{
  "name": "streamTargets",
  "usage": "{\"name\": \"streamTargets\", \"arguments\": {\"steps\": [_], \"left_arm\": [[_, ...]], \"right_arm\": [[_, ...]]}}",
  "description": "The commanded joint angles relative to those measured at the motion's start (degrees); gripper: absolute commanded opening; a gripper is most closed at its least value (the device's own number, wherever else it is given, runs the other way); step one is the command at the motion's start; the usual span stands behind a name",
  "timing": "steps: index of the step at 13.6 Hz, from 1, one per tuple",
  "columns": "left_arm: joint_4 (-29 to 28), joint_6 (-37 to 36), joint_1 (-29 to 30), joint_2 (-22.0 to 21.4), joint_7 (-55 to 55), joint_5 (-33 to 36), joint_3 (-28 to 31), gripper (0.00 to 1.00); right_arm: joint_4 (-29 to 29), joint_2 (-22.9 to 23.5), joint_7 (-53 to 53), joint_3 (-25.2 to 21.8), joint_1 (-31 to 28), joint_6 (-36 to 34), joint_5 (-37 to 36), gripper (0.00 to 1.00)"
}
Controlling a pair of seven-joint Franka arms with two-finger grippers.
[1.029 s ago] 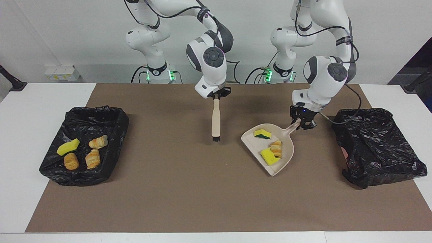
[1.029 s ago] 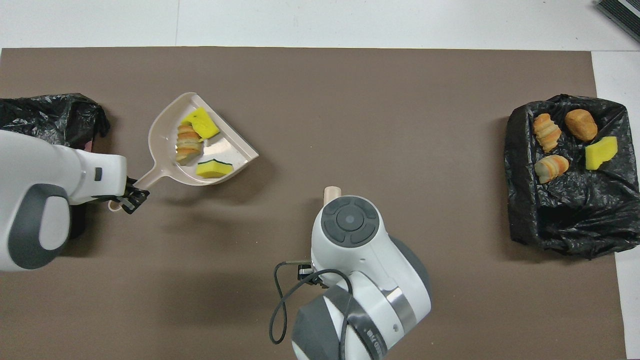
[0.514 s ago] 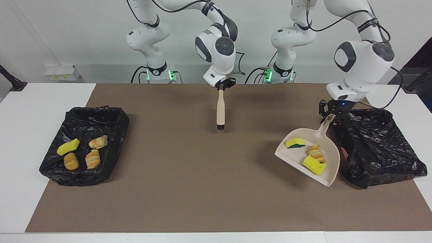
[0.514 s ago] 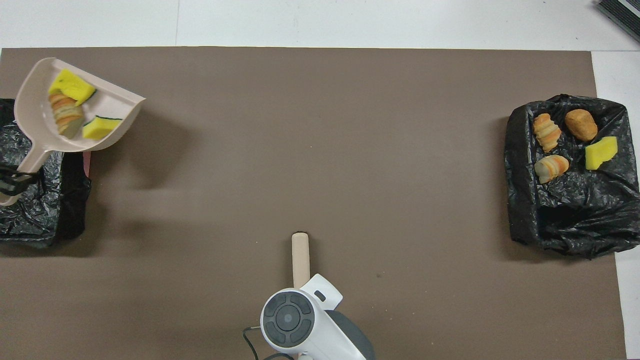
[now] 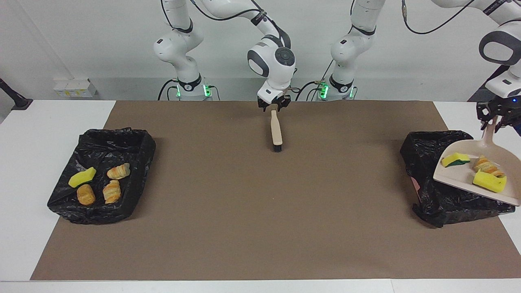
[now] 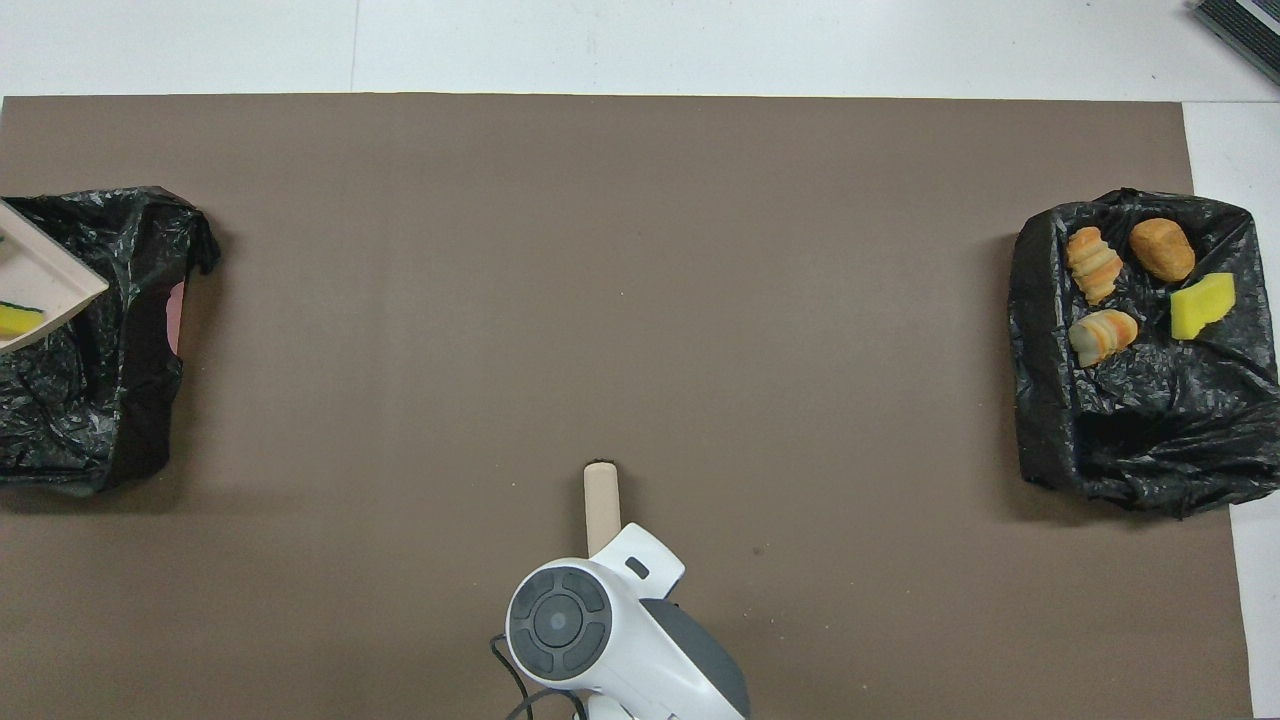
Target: Sweep and dump trash in bin
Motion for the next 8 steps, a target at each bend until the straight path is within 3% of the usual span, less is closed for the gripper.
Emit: {"name": "streamTargets", "arguments": {"steps": [1,3,5,8], "left_arm": [[4.6,-1.0,-1.0,2.6,4.4,12.8,-0.1,0.0],[4.6,-1.0,-2.2,2.7,5.4,19.8,-0.2,0.0],[4.7,-1.4,-5.1,2.7,6.3,28.4,-0.2,0.0],[6.6,-4.0,-9.9,2.6,7.1,33.8,-0.2,0.0]], "right_arm": [[6.7,0.8,-1.3,0.2,-5.3,-3.1,-1.8,1.0],[9.9,0.5,-6.9,0.0,-9.7,-6.2,-1.9,1.0],[16.0,-0.1,-14.4,-0.2,-14.6,-13.6,-2.0,1.0],[22.7,-0.9,-25.2,-0.3,-21.5,-20.5,-4.1,1.0]]}}
